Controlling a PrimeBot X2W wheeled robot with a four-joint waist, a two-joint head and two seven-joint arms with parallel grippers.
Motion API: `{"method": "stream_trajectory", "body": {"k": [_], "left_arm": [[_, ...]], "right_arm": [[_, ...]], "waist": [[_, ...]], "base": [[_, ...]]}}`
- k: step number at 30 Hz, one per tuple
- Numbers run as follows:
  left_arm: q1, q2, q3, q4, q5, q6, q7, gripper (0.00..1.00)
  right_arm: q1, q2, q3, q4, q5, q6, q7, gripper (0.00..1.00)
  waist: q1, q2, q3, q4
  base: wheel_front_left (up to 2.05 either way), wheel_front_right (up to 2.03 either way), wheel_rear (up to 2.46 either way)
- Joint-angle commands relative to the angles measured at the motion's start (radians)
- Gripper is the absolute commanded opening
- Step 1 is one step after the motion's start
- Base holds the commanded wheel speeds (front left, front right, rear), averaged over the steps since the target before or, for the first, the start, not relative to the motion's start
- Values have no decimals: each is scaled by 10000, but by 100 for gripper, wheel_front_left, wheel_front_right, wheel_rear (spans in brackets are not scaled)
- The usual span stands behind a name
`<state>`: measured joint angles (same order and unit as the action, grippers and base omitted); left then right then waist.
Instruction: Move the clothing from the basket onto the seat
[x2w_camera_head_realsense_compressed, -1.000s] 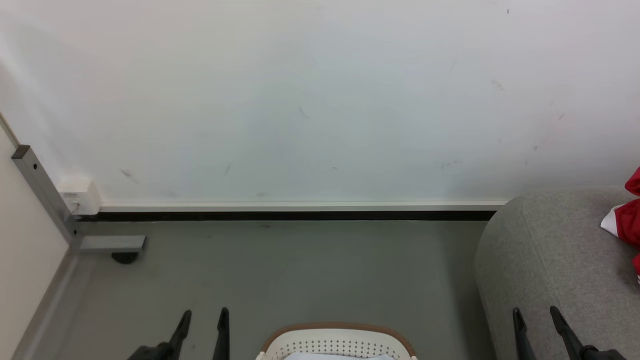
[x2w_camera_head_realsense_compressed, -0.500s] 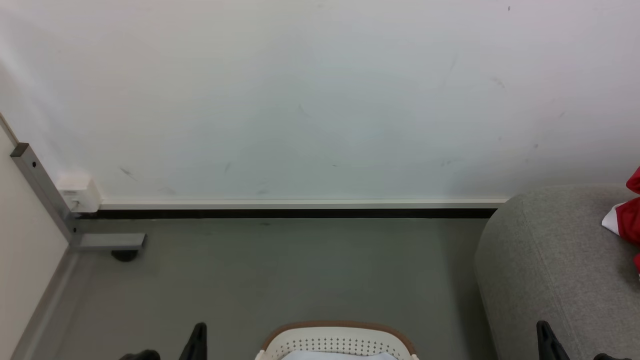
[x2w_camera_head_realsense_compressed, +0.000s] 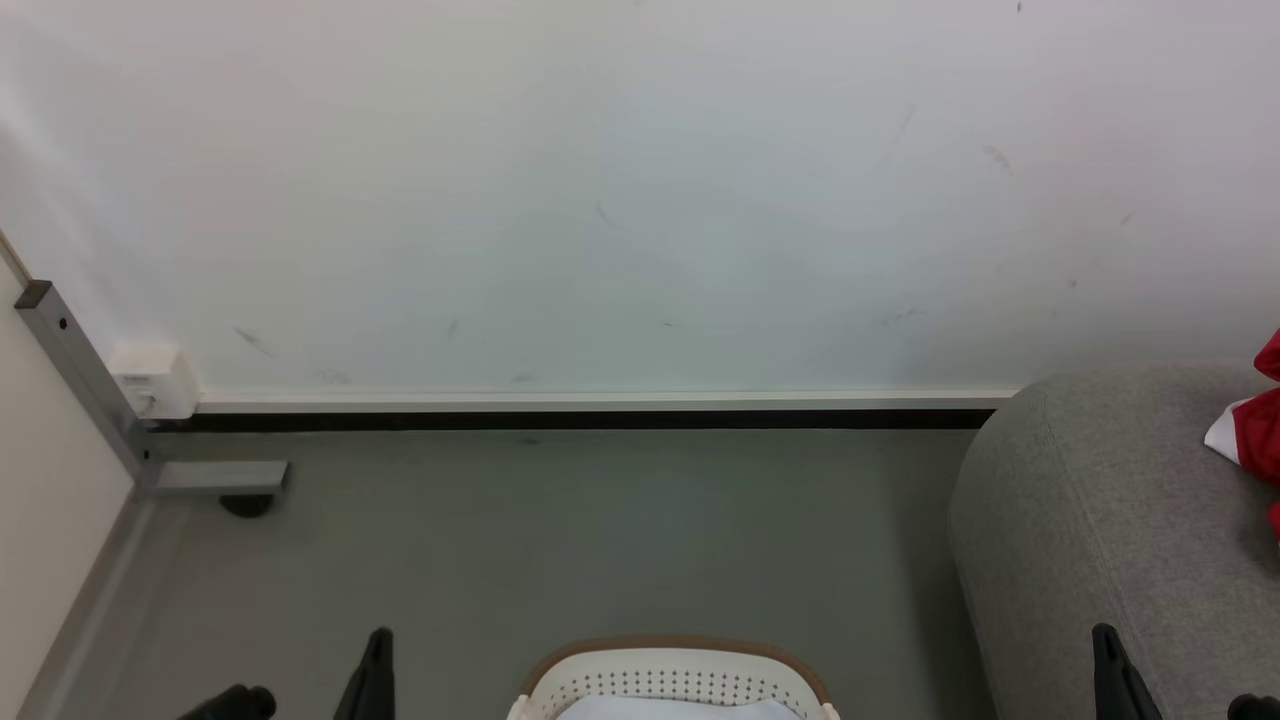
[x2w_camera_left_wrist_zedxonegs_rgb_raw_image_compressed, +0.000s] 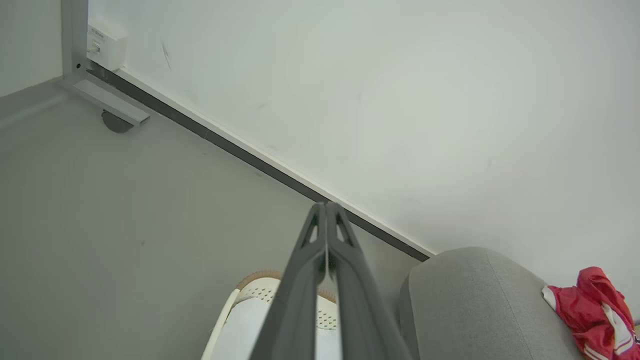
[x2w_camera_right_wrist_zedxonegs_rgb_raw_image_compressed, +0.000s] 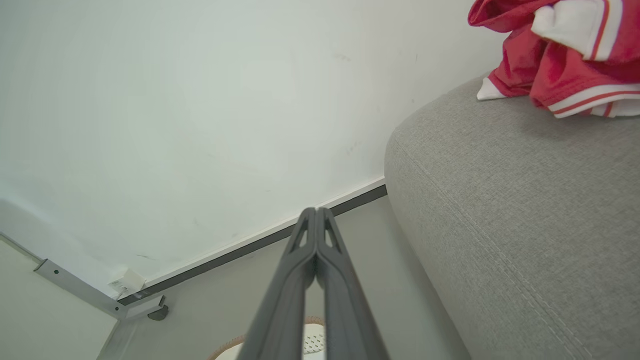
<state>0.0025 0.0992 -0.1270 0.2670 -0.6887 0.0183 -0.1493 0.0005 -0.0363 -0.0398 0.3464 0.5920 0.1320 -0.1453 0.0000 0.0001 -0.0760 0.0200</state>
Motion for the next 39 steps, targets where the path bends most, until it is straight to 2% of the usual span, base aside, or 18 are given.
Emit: {"method": "stream_trajectory", "body": {"k": [1, 19, 39], "left_arm": [[-306, -7, 131, -190, -328, -45, 59, 0], [-519, -122, 723, -394, -2631, -263, 714, 0], [-722, -242, 1272, -541, -4707, -476, 1321, 0]], "right_arm": [[-362, -98, -57, -214, 362, -5, 53, 0], [-611, -126, -234, -402, 2882, -8, 708, 0], [-861, -163, -398, -566, 5222, -12, 1300, 0]], "waist": [[0, -1, 7, -2], [0, -1, 140, -38], [0, -1, 286, -79]], "base": [[0, 0, 0], [0, 0, 0], [0, 0, 0]]}}
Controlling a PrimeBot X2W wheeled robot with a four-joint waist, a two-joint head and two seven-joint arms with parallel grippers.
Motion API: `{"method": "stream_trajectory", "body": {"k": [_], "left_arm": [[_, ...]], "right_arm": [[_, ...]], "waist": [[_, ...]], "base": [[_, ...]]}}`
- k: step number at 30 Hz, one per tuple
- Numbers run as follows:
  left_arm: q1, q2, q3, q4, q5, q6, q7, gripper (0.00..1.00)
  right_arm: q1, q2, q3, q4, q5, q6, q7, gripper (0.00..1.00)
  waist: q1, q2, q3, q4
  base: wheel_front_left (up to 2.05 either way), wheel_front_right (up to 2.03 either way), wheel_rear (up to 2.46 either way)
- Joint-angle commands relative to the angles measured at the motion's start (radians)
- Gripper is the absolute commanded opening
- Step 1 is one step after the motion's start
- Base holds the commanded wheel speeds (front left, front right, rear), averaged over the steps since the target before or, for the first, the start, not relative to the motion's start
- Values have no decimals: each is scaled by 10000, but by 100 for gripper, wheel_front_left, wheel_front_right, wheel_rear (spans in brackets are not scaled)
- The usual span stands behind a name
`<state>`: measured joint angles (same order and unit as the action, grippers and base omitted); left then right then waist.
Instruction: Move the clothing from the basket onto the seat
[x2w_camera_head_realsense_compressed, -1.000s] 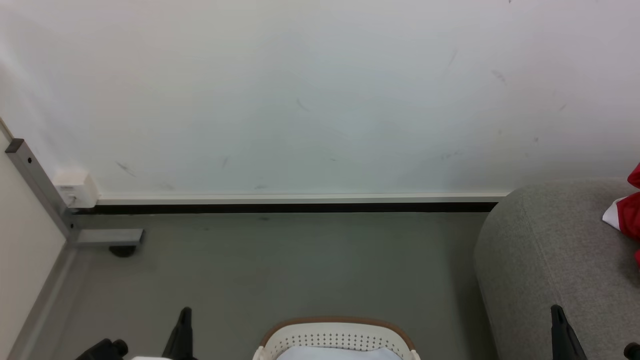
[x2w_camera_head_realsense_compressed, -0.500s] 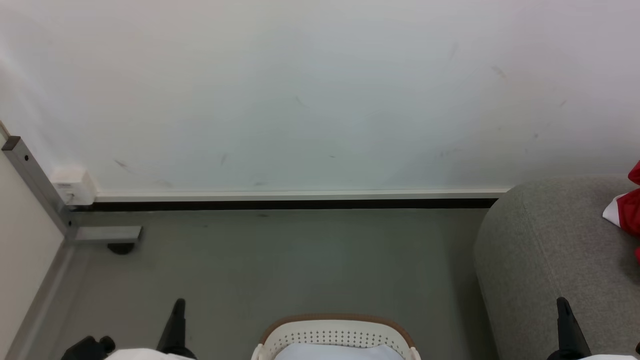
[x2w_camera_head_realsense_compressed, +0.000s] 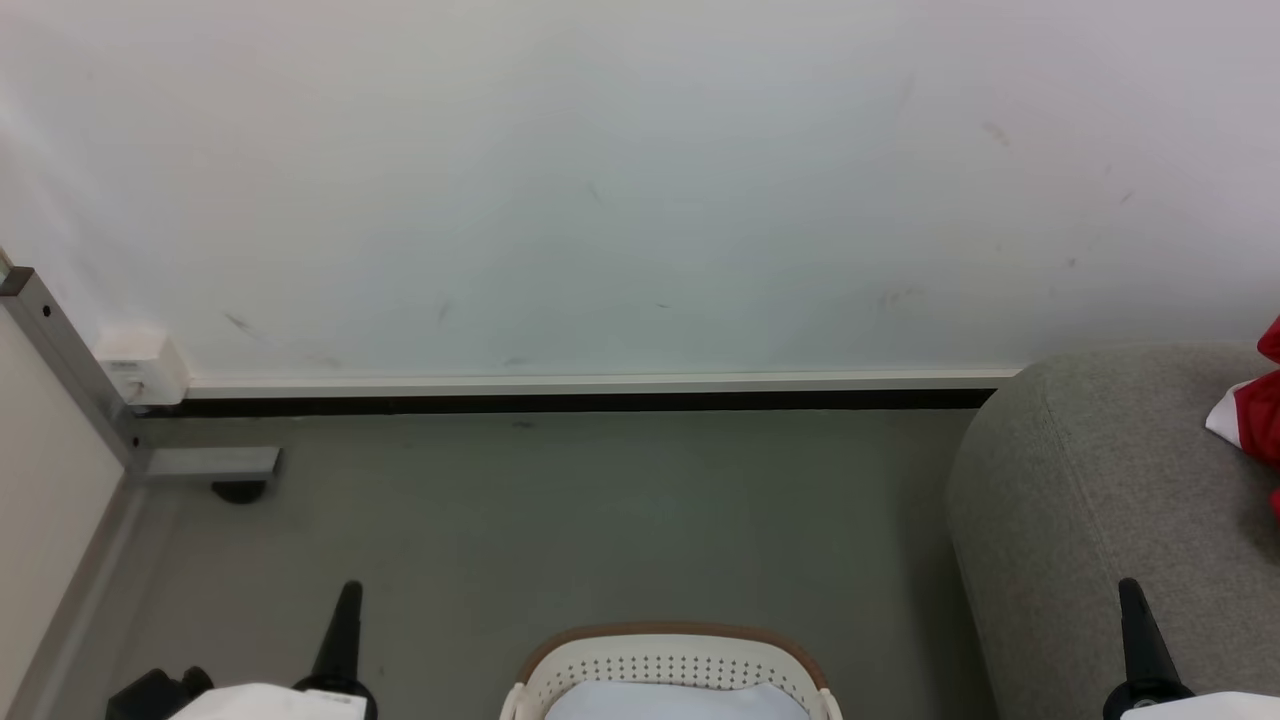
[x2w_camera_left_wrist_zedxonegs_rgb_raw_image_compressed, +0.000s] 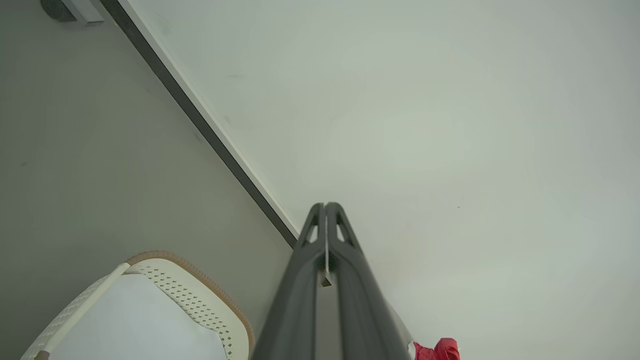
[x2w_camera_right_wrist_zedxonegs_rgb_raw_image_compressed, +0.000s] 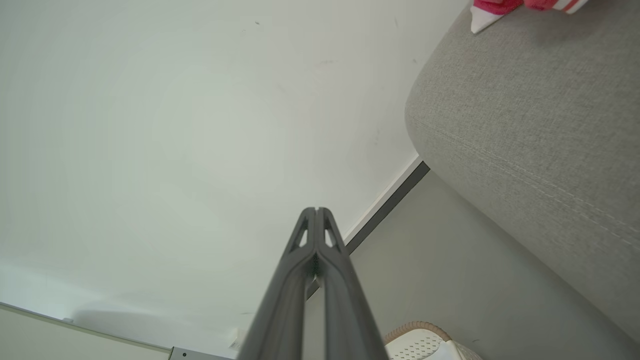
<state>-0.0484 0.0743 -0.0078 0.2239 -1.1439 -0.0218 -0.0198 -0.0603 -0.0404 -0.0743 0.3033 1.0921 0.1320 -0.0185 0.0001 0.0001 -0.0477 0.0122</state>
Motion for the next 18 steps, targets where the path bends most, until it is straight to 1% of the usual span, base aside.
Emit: {"method": "stream_trajectory", "body": {"k": [1, 18], "left_arm": [[-219, 1, 107, -118, -256, -84, 55, 0], [-374, -83, 503, -229, -1764, -230, 488, 0]], "right_arm": [[-267, -124, -61, -142, 312, -12, 66, 0], [-429, -151, -160, -259, 1996, -16, 470, 0]], "waist": [[-1, -1, 10, -3], [-1, -1, 135, -37]], "base": [[0, 0, 0], [0, 0, 0]]}}
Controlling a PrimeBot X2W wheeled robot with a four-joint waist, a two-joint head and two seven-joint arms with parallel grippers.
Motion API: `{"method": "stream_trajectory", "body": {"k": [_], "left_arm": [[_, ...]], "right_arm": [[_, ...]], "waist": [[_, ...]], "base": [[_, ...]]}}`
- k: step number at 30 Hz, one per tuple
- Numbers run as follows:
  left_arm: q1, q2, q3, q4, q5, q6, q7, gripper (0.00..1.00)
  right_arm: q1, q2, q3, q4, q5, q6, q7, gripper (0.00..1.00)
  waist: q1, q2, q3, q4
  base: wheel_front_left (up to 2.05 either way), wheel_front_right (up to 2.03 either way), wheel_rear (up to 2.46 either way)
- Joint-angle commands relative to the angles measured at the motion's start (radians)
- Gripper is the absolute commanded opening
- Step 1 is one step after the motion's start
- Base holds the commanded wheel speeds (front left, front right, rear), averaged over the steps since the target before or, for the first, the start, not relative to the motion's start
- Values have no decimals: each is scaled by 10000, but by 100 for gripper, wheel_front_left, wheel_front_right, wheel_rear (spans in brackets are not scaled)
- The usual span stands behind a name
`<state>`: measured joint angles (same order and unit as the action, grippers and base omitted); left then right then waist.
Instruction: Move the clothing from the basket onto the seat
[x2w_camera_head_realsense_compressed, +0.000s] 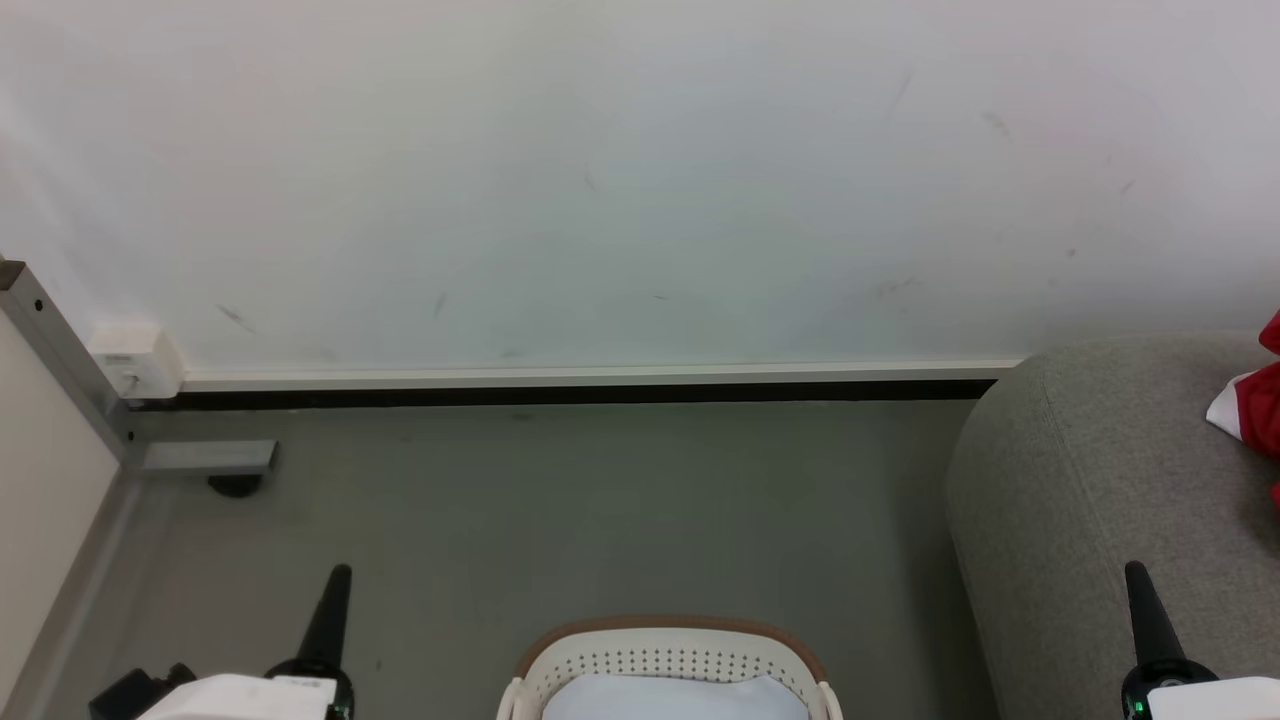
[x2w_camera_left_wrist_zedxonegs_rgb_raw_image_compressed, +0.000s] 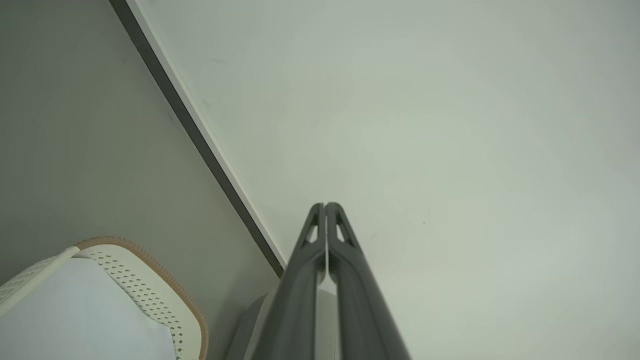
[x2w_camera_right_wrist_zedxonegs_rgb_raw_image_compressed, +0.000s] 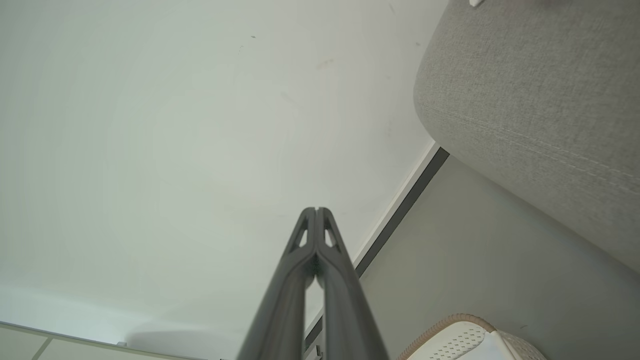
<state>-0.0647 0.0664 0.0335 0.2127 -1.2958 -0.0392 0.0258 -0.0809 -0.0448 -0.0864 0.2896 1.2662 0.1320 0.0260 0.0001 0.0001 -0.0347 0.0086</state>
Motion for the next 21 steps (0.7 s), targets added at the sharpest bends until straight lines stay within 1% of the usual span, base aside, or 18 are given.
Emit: {"method": "stream_trajectory", "body": {"k": [1, 21], "left_arm": [[-216, -7, 112, -124, -310, -63, 61, 0], [-339, -78, 480, -203, -1712, -212, 474, 0]], "right_arm": [[-235, -109, -44, -128, 338, -16, 56, 0], [-380, -132, -125, -233, 1911, -18, 447, 0]], "waist": [[-1, -1, 12, -3], [-1, -1, 151, -41]], "base": [[0, 0, 0], [0, 0, 0]]}}
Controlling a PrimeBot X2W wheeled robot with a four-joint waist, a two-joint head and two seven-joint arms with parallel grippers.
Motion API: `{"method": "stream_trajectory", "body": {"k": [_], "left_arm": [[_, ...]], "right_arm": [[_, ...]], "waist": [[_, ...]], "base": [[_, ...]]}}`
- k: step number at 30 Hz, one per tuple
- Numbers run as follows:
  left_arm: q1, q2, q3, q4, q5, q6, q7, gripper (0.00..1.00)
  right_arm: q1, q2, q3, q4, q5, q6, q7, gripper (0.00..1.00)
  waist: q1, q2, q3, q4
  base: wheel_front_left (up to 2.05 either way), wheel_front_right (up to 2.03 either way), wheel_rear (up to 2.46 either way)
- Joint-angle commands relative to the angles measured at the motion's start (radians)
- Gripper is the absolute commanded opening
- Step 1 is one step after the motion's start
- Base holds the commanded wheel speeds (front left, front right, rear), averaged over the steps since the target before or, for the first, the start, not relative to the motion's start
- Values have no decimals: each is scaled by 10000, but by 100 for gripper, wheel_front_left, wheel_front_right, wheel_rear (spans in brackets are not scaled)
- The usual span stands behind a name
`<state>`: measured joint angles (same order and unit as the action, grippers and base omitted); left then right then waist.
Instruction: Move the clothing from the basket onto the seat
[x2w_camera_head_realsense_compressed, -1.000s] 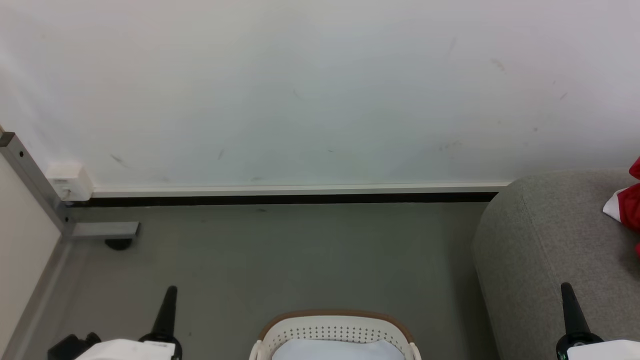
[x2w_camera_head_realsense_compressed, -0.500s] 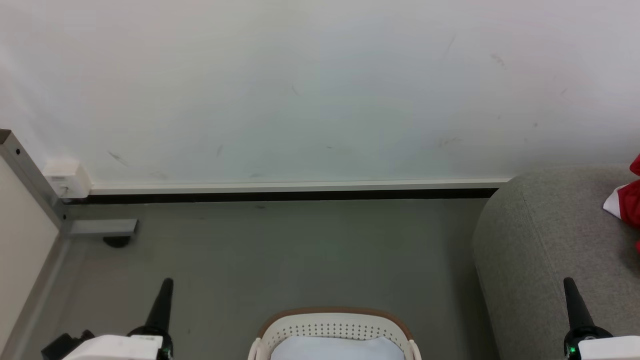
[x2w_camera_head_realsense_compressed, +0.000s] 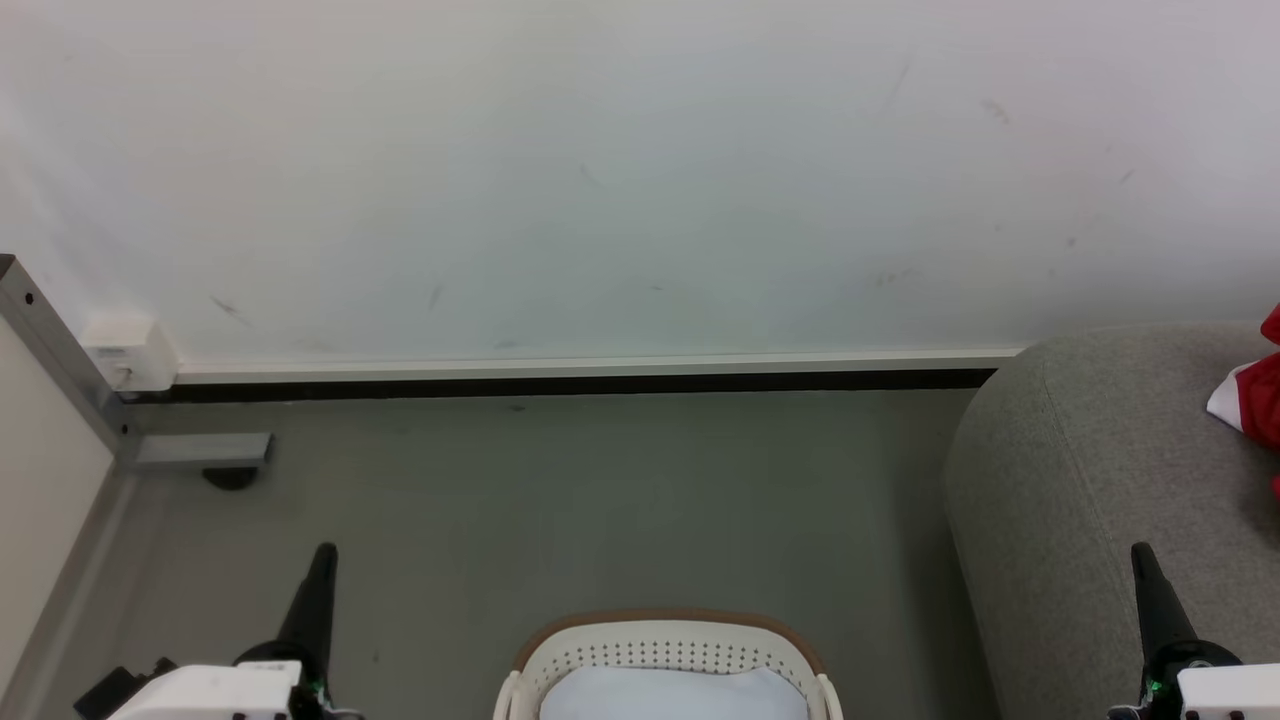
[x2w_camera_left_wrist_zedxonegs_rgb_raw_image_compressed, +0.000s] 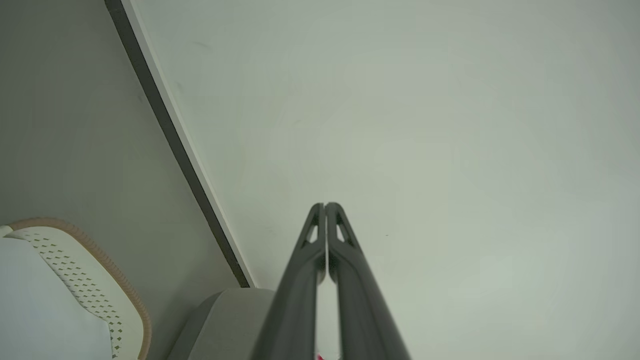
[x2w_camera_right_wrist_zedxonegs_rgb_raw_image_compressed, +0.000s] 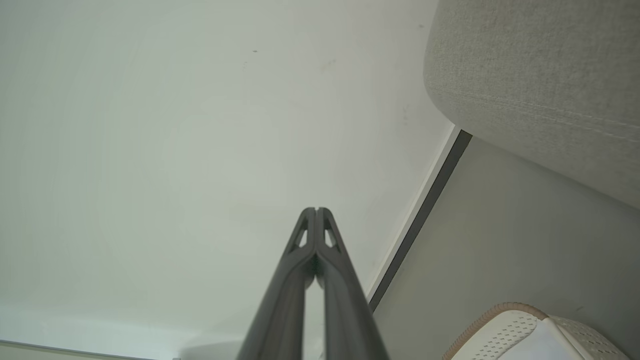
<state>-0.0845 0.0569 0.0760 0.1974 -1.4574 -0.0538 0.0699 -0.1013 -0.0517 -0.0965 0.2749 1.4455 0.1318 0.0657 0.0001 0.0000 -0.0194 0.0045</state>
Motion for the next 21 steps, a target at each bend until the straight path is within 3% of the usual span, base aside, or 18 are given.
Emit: {"method": "stream_trajectory", "body": {"k": [1, 21], "left_arm": [[-149, 14, 72, -54, -171, -77, 59, 0], [-267, -55, 403, -138, -1442, -187, 434, 0]], "right_arm": [[-186, -65, -28, -91, 213, -17, 63, 0], [-296, -104, -92, -170, 1635, -20, 405, 0]], "waist": [[-1, 0, 6, -2], [-1, 0, 153, -42]], "base": [[0, 0, 0], [0, 0, 0]]}}
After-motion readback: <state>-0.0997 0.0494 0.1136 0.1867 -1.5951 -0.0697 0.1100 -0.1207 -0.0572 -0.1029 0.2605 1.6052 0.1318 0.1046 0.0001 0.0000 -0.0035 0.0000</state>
